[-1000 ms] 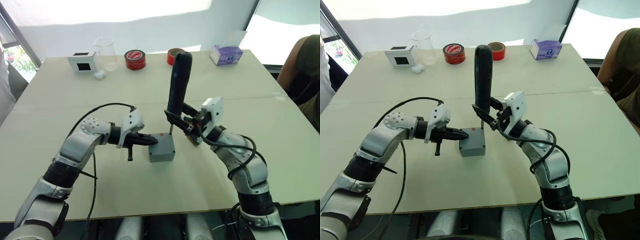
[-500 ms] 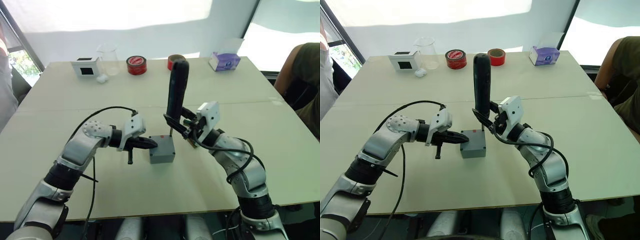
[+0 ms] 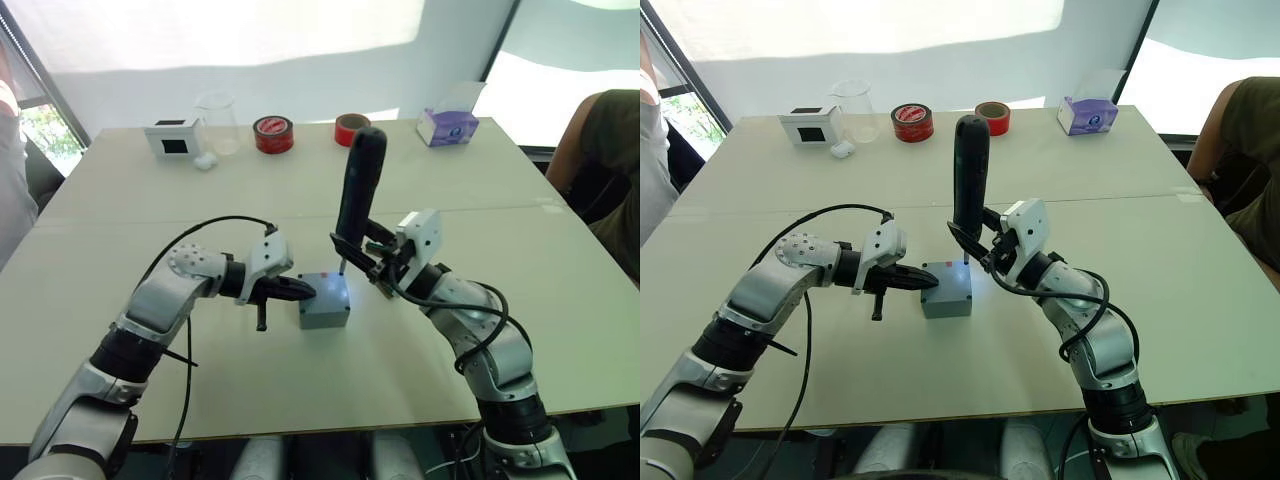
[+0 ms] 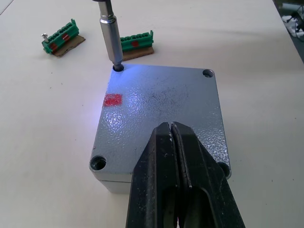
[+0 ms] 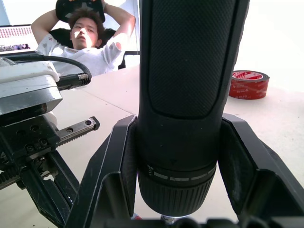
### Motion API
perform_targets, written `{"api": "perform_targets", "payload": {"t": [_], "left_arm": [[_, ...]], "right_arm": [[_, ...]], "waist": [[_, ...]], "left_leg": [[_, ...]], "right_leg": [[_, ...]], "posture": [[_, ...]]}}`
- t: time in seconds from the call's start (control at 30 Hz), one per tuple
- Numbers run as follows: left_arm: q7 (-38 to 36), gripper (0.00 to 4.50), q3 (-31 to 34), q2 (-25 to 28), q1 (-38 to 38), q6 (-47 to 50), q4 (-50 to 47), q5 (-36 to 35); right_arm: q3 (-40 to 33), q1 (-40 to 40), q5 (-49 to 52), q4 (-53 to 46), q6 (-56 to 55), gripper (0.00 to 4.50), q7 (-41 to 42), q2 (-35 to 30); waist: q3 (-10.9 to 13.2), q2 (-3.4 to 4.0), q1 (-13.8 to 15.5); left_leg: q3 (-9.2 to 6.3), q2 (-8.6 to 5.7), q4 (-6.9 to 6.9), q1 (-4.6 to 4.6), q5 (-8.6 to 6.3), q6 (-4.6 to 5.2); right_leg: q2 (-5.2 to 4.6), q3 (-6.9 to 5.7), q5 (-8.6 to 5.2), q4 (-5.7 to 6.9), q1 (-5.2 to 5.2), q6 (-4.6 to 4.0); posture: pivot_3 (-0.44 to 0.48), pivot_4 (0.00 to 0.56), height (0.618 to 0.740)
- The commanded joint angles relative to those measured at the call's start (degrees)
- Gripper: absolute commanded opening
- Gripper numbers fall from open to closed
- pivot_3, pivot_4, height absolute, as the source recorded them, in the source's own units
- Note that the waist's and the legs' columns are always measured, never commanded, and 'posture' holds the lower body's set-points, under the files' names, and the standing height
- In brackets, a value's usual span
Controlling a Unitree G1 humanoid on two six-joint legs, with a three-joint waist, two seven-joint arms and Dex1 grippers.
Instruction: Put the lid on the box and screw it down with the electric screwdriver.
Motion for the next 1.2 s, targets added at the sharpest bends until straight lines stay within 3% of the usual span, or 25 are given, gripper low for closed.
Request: {"api": "perform_targets", "payload": {"t": [0.03, 0.5, 0.87, 0.97, 1.03, 1.13, 1.2], "left_arm": [[0.07, 0.0, -0.39, 0.06, -0.21, 0.54, -0.4, 0.75], [0.29, 0.0, -0.55, -0.26, 0.34, 0.72, -0.75, 0.6], [0.85, 0.0, -0.39, -0.42, 0.86, 0.76, -0.3, 0.65], [1.21, 0.0, 0.09, -0.42, 1.61, 0.93, -0.65, 0.31], [1.77, 0.0, 1.33, -0.69, 2.27, 2.08, -1.25, -0.89], [3.51, 0.0, 9.51, -1.79, 3.17, 8.3, -4.35, -9.48], [4.28, 0.0, 13.41, -1.87, 2.72, 12.87, -6.36, -14.58]], "right_arm": [[2.31, 3.19, -2.47, 6.55, 3.16, 1.79, -0.12, -0.97], [0.73, 1.88, -0.73, 3.04, 4.44, 1.79, 0.48, -2.18], [-4.86, -5.29, 5.83, -1.45, 8.67, 1.79, 1.66, -4.56], [-9.76, -11.77, 11.73, -3.01, 14.29, 1.79, 0.06, -5.54], [-15.96, -18.78, 17.32, -1.58, 21.4, 1.79, -7.22, -4.65], [-31.23, -31.1, 34.57, 8.71, 38.99, 1.79, -16.96, -10.06], [-35.35, -36.29, 38.59, 17.73, 52.88, 1.79, -19.43, -15.16]], "waist": [[0.0, 0.0, -0.02], [-0.01, 0.0, 0.01], [0.06, 0.05, 0.12], [0.21, 0.13, 0.12], [0.27, 0.21, 0.04], [0.52, 0.31, 0.24], [0.66, 0.26, 0.77]], "left_leg": [[0.0, 0.0, 0.0, 0.0, 0.0, 0.0], [-0.01, 0.0, -0.04, 0.0, -0.01, -0.01], [-0.01, -0.01, -0.08, -0.15, -0.01, -0.01], [0.0, -0.02, -0.1, -0.27, -0.01, -0.01], [0.0, -0.03, -0.1, -0.57, 0.0, -0.03], [-0.01, -0.05, -0.02, -1.32, 0.17, -0.27], [-0.1, -0.04, -0.07, -1.43, 0.17, -0.28]], "right_leg": [[0.0, 0.0, 0.0, -0.01, 0.0, 0.0], [-0.08, 0.0, -0.09, -0.06, -0.01, -0.16], [-0.18, -0.03, -0.09, -0.12, -0.14, -0.16], [-0.22, -0.03, -0.08, -0.16, -0.21, -0.18], [-0.24, -0.02, -0.06, -0.12, -0.39, -0.2], [-0.26, 0.02, 0.15, 0.11, -1.22, -0.12], [-0.26, -0.02, 0.14, 0.09, -1.29, -0.12]], "posture": [[0.0, 0.15, 0.74], [0.0, 0.15, 0.74], [0.0, 0.15, 0.74], [0.0, 0.15, 0.74], [0.0, 0.15, 0.74], [0.0, 0.15, 0.74], [0.0, 0.15, 0.74]]}}
